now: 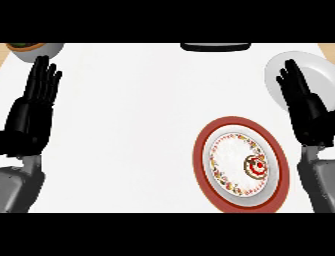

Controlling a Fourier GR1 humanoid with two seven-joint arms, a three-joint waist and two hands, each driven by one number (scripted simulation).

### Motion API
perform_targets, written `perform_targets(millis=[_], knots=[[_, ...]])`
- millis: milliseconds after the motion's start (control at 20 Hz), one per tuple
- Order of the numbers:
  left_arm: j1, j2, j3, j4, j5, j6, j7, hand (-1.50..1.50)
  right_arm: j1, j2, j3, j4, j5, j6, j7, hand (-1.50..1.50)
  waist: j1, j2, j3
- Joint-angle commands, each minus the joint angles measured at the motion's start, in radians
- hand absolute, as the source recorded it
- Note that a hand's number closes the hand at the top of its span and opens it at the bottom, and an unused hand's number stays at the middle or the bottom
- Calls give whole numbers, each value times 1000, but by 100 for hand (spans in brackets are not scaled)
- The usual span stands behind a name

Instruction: Pick the cupcake from the plate and place it in the plate

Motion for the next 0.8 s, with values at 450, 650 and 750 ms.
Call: perform_targets(millis=[450,650,750], knots=[[262,-76,-113,195,65,-64,202,0,176,-260,-330,-34,187,-240,-78,-150,-30,2,2],[263,-102,-136,186,48,-64,208,0,373,-79,-341,-209,98,-252,-298,-150,-8,-2,2],[240,-70,-97,169,71,-121,242,0,458,-107,-352,-337,75,-176,-237,-150,4,-1,1]])
